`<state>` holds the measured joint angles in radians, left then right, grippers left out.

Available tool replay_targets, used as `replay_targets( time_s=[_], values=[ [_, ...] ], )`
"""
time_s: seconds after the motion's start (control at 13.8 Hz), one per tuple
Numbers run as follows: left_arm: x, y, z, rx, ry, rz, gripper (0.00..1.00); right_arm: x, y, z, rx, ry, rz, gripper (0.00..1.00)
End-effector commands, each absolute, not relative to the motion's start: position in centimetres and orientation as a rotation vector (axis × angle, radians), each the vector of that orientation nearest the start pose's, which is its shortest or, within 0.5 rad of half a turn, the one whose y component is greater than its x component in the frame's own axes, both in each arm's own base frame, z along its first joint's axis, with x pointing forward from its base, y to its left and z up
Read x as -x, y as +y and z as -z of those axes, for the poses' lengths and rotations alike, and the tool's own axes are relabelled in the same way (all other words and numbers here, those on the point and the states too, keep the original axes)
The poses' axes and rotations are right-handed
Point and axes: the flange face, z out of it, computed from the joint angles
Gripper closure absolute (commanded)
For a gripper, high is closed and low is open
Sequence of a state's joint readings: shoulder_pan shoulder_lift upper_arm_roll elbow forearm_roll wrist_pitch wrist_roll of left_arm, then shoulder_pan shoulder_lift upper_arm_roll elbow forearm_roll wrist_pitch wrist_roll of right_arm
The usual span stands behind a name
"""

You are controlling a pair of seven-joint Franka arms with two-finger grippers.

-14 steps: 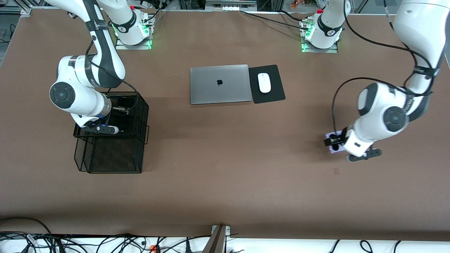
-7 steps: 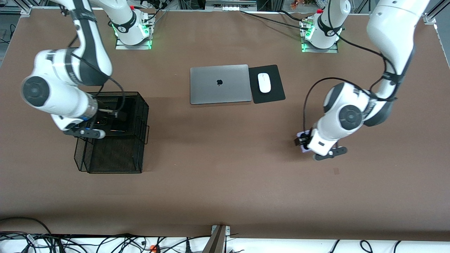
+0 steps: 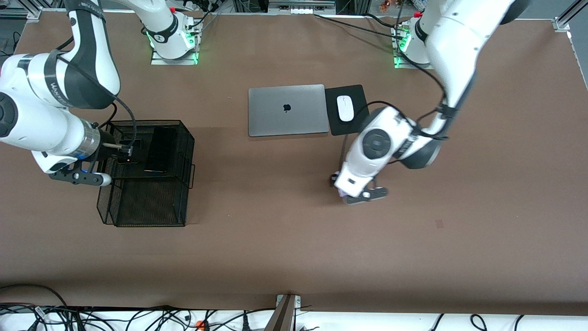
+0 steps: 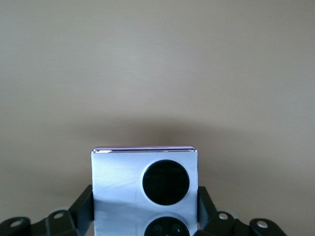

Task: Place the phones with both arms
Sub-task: 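Lift the white flip phone with the left gripper and carry it toward the laptop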

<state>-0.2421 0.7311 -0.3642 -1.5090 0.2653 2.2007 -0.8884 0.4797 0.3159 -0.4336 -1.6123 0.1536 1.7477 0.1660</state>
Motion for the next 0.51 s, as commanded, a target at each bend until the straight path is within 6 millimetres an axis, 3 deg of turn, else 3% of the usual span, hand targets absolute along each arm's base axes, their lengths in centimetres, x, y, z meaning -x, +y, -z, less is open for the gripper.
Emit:
replay_targets(
  time_s=[0.0,0.29,0.43],
  values=[
    [-61.8,-41.2,-24.7,3.133,-0.236,0.089,1.00,-63.2,6.9,-44.6,3.109,0.231,-0.258,0.00],
    [-60.0,-48.1,-23.0,3.161,-0.028,0.149,1.00,-63.2,6.9,-44.6,3.110,0.223,-0.253,0.00],
    [-59.5,-49.1,-22.6,3.149,0.026,0.166,0.95,-63.2,6.9,-44.7,3.110,0.225,-0.250,0.00]
  ],
)
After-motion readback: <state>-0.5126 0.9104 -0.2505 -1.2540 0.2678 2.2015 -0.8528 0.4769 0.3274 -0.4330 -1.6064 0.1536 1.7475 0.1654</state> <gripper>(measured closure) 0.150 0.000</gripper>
